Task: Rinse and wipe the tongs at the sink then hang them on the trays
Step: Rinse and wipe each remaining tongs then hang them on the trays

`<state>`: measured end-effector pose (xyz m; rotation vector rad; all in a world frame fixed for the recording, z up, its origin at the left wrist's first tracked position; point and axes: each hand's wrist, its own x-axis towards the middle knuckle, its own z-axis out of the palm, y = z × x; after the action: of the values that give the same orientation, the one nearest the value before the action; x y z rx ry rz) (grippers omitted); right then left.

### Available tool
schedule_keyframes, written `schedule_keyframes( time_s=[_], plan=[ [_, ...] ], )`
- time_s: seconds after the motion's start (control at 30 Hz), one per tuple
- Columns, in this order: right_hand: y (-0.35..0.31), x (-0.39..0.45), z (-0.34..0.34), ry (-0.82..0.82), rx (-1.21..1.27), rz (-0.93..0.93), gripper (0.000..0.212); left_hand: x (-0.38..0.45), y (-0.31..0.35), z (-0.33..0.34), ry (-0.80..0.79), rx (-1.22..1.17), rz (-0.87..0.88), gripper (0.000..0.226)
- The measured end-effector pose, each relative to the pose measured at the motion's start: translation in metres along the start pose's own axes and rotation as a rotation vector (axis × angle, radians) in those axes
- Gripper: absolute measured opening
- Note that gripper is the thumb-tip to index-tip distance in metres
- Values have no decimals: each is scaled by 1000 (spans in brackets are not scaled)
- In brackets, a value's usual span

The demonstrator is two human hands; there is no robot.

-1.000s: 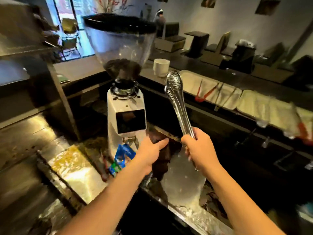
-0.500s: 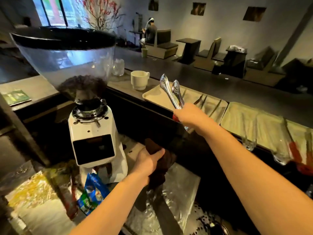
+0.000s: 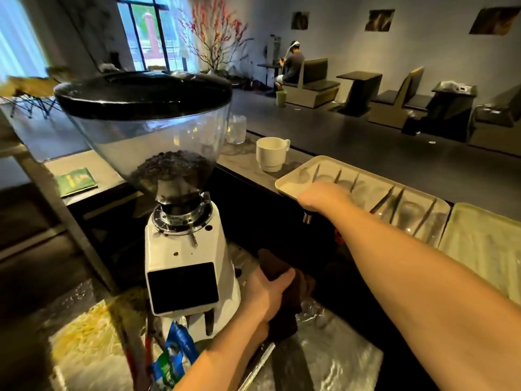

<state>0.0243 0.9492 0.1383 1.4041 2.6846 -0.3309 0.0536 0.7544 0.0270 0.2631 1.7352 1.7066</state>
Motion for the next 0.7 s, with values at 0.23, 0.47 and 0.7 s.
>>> schedule_keyframes(
  time_s=[0.23,0.47,0.7],
  plan=[
    [5,27,16,57,186,117,65,9,-8,-7,5,-79,-40,32],
    [4,8,0,186,144,-47,56,0,-4,-14,-3,-56,-32,19],
    [18,-92,37,122,288,-352,30,-31,-21,-33,-41,-96,-32,25]
  ],
)
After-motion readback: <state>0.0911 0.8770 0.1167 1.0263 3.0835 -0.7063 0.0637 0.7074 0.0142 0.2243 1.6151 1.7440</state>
